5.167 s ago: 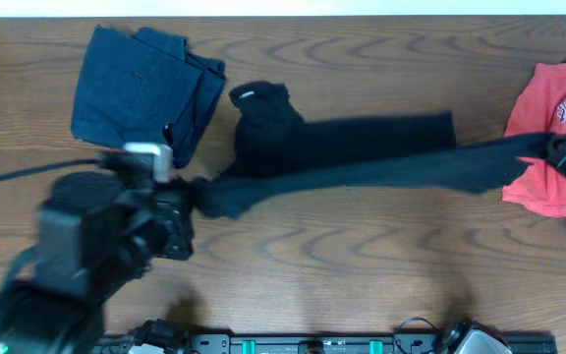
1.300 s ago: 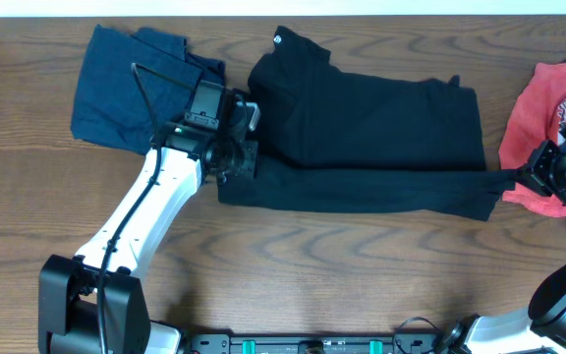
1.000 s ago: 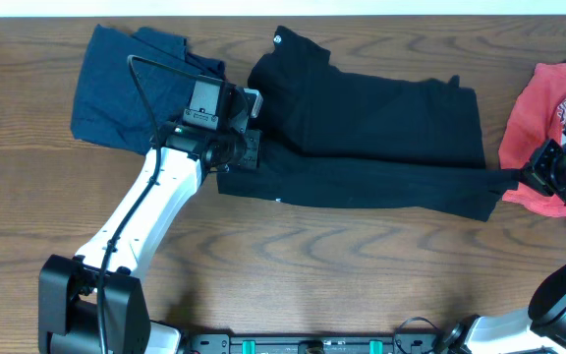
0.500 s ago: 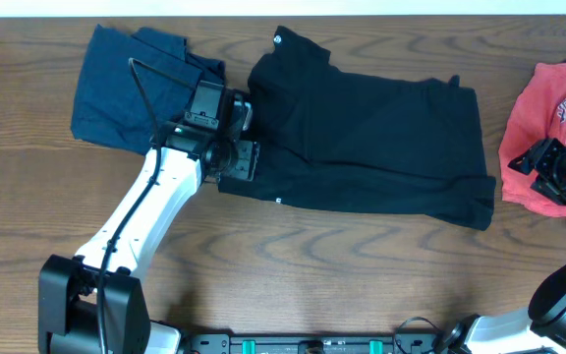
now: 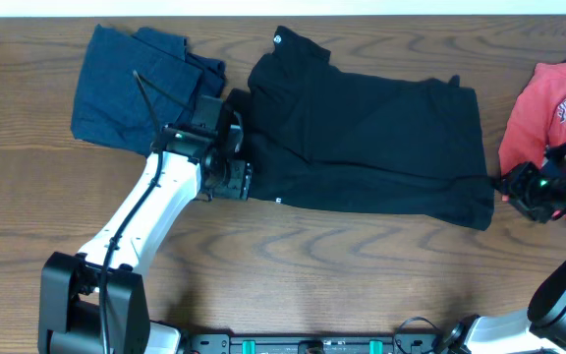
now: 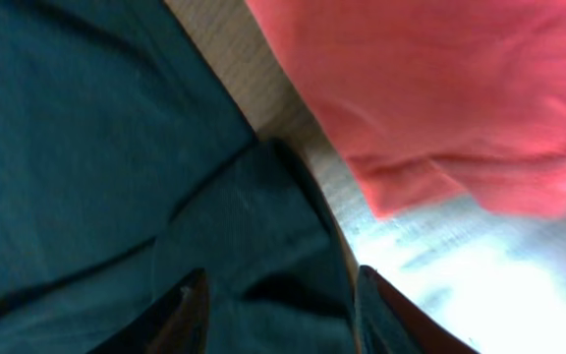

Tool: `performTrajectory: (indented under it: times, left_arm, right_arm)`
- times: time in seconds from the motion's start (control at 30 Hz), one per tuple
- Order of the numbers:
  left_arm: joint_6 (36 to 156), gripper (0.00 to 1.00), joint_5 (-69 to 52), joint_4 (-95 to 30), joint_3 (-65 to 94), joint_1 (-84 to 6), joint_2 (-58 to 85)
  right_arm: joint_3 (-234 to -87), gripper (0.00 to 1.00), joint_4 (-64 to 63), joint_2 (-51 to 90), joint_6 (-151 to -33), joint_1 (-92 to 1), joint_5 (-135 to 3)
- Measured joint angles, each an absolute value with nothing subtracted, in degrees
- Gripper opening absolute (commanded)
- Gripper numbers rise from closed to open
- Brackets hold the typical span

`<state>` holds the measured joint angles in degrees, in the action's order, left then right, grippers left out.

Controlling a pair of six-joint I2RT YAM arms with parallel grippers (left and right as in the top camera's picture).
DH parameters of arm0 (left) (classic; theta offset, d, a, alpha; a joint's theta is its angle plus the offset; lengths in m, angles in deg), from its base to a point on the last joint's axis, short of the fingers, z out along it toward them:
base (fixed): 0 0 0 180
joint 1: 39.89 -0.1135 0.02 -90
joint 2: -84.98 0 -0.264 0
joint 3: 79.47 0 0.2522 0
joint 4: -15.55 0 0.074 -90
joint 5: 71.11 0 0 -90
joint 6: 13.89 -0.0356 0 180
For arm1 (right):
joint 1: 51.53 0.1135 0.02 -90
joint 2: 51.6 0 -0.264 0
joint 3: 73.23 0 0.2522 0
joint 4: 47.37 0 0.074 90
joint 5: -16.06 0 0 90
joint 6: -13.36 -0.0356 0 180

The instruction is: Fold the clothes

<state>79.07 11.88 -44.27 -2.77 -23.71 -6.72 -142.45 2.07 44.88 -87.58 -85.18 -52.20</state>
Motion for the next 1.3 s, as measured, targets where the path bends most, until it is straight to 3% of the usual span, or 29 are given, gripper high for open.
performTrajectory:
  times: [0.13,0.63,0.9,1.3]
  left_arm:
    - [79.07,0.74,11.88,-44.21,-3.73,-23.71,-6.72]
    - [79.07,0.74,11.84,-42.74,-3.73,-23.71,-6.72]
    - [79.07,0.74,11.84,-42.74,-3.73,-23.73,-6.72]
    - [79.07,0.74,11.84,-42.74,-3.73,-23.71,-6.72]
  right_arm:
    - [-139.17,0.41,-2.48,44.88,-88.78,-84.66,-50.26]
    - [-137.91,0.47,-4.09,44.88,-89.88,-83.37,-53.75]
    - [-137.78,0.41,-6.39,44.88,-91.14,-80.97,-55.37]
    - [-137.45,0.41,-6.5,44.88,-92.17,-80.59,-57.36]
